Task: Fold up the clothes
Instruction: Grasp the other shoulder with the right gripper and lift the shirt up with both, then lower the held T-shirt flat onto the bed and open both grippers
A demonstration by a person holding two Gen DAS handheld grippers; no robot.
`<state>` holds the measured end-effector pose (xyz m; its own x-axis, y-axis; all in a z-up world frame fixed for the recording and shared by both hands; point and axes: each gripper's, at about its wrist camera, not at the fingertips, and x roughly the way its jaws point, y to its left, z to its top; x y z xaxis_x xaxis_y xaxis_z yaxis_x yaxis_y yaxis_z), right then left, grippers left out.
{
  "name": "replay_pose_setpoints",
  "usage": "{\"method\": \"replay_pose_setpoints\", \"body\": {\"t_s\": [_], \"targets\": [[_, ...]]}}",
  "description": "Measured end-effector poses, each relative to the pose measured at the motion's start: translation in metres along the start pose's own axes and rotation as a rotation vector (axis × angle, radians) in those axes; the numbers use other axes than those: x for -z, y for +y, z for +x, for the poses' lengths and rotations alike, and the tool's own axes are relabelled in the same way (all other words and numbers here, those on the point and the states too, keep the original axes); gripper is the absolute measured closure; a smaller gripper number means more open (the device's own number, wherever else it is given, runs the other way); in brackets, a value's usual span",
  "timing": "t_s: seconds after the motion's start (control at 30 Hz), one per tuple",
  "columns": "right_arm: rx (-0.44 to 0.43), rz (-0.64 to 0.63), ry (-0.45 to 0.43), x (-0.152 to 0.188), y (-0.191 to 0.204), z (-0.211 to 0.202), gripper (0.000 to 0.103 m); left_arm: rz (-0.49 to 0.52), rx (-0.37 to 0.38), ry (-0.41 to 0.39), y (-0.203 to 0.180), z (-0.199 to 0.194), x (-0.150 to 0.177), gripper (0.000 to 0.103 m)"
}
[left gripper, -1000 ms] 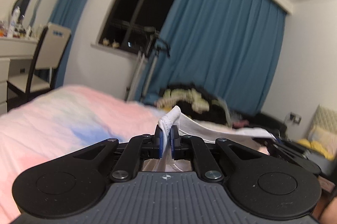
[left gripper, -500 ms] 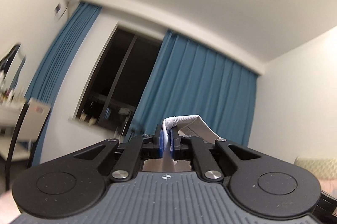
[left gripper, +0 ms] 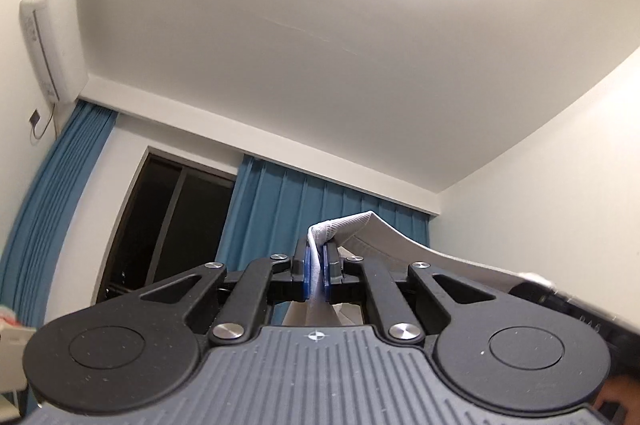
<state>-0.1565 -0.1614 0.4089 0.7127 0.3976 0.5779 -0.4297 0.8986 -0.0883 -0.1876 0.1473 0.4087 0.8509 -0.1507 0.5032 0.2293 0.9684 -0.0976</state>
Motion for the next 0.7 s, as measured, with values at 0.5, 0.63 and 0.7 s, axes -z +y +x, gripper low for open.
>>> {"method": "replay_pose_setpoints", "body": {"t_s": [0.5, 0.63, 0.7], "targets": [[0.117, 0.069, 0.29, 0.197, -0.074, 0.061, 0.096, 0.001, -0.077, 0.32, 0.025, 0.122, 0.213, 0.096], [0.165, 0.093, 0.408, 0.306, -0.096, 0.09, 0.096, -0.037, -0.11, 0.449, 0.053, 0.178, 0.32, 0.095], [0.187, 0.105, 0.484, 0.368, -0.106, 0.112, 0.096, -0.047, -0.134, 0.522, 0.067, 0.205, 0.384, 0.096]]}}
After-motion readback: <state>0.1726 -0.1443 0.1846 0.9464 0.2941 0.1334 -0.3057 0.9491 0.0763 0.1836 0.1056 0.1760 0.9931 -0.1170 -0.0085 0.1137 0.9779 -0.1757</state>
